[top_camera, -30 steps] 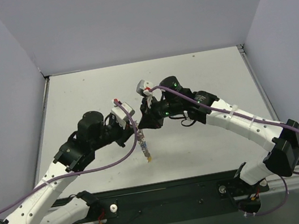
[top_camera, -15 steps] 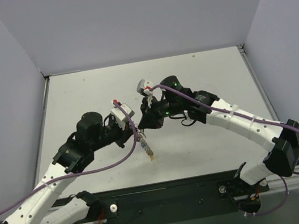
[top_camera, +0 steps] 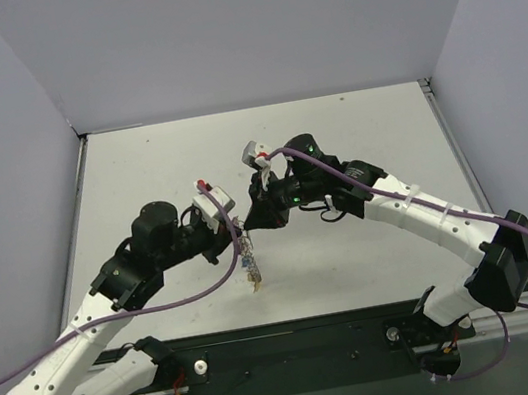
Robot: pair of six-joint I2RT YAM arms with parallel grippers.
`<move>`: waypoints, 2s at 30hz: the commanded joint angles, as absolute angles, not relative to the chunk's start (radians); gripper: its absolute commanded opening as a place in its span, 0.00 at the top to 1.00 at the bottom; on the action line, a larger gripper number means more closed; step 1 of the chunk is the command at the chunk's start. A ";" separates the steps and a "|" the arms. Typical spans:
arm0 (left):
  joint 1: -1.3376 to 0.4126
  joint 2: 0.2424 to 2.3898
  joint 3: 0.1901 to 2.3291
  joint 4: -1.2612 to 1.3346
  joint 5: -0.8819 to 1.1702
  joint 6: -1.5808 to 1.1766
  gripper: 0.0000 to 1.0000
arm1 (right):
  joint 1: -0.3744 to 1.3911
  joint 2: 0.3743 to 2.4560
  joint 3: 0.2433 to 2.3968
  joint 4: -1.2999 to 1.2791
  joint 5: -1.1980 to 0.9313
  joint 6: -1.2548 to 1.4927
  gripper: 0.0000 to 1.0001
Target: Put the keys on the keyring
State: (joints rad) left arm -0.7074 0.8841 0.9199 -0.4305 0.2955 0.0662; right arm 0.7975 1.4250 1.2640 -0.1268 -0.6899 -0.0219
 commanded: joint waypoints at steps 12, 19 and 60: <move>-0.713 0.781 0.910 -0.261 0.400 0.051 1.00 | 0.744 1.416 1.212 -0.049 -0.663 -0.009 1.00; -0.713 0.769 0.904 -0.233 0.397 0.029 1.00 | 0.746 1.419 1.206 -0.043 -0.672 -0.003 1.00; -0.723 0.825 0.919 -0.147 0.368 -0.115 1.00 | 0.927 1.427 1.253 -0.201 -0.186 -0.034 1.00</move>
